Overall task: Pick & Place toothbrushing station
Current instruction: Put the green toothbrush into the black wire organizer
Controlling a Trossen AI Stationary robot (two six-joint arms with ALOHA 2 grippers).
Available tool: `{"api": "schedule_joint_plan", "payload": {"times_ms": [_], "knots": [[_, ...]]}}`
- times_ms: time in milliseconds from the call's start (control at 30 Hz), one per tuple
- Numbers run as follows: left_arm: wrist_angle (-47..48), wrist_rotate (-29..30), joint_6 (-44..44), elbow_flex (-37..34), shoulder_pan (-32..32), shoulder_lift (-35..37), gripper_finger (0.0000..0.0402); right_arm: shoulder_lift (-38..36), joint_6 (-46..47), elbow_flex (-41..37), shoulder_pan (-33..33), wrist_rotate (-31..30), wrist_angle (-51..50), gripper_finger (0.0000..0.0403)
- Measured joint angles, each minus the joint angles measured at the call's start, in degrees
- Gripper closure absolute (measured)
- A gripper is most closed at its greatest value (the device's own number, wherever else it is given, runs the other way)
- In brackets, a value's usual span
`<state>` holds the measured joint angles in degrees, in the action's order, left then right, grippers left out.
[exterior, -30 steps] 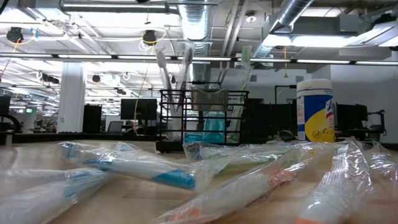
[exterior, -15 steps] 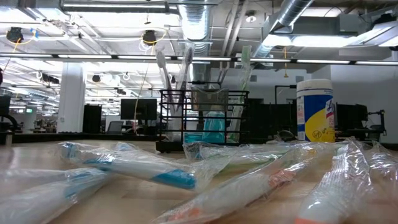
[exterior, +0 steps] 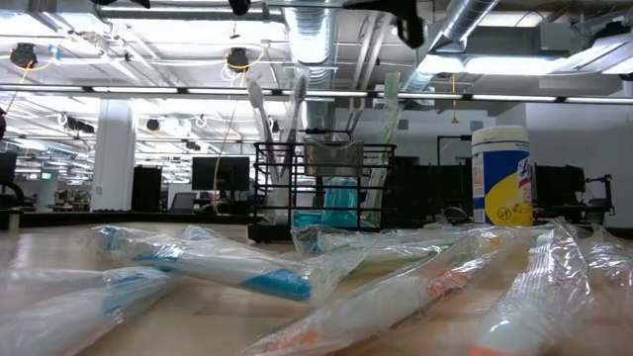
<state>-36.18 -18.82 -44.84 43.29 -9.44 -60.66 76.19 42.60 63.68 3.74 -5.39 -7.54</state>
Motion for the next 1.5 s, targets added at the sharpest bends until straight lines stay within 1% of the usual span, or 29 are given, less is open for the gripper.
{"api": "schedule_joint_plan", "payload": {"times_ms": [167, 400, 467, 567, 733, 933, 1067, 1167, 1267, 1333, 1367, 1433, 1500], "knots": [[0.0, -1.6, 0.0, 0.0, 0.0, 0.3, 0.0284, -0.6, 8.5, 0.0, 6.9, 3.8, -11.9, 0.0267], [0.3, -1.6, 3.3, 0.0, -0.1, 0.3, 0.0284, 0.1, 22.6, -0.1, 19.5, 4.0, -36.1, 0.0235], [0.4, -1.6, 3.8, 0.0, -0.5, 0.3, 0.0284, 0.0, 26.0, -0.5, 22.0, 3.3, -40.3, 0.0228], [0.5, -1.6, 5.1, 0.0, -0.9, 0.3, 0.0284, 0.0, 29.2, -2.5, 24.0, 2.6, -44.2, 0.0222], [0.6, -1.5, 5.2, 0.0, -2.5, 0.3, 0.0284, 0.7, 28.4, -4.7, 24.6, 2.6, -42.8, 0.022], [0.9, -1.3, 5.0, 0.0, -3.3, 0.3, 0.0284, 0.8, 28.4, -8.8, 23.5, 2.2, -40.0, 0.0222], [1.0, -1.3, 4.0, 0.0, -3.3, 0.3, 0.0284, 0.7, 25.9, -10.8, 25.2, 2.0, -38.2, 0.0221], [1.2, -1.3, 4.1, 0.0, -3.3, 0.3, 0.0284, 0.7, 22.2, -12.8, 26.4, 2.4, -35.2, 0.0221], [1.4, -0.4, 4.0, 0.0, -3.3, 0.0, 0.0284, 0.7, 22.1, -16.1, 26.3, 2.4, -30.2, 0.0223], [1.7, -0.1, 3.8, 0.0, -3.3, -0.2, 0.0284, 0.7, 25.4, -18.3, 26.4, 2.1, -25.2, 0.0224], [1.8, 0.1, 3.6, 0.0, -3.3, -0.2, 0.0284, 0.7, 29.0, -19.5, 26.4, 1.3, -22.1, 0.0225], [1.9, 1.3, 3.4, 0.0, -3.3, -0.2, 0.0284, 0.7, 40.7, -21.3, 26.5, -2.6, -18.2, 0.0227], [2.7, 2.0, 2.6, 0.0, -3.2, -0.2, 0.0284, 0.7, 55.5, -22.5, 27.2, -7.0, -16.6, 0.0227]]}}
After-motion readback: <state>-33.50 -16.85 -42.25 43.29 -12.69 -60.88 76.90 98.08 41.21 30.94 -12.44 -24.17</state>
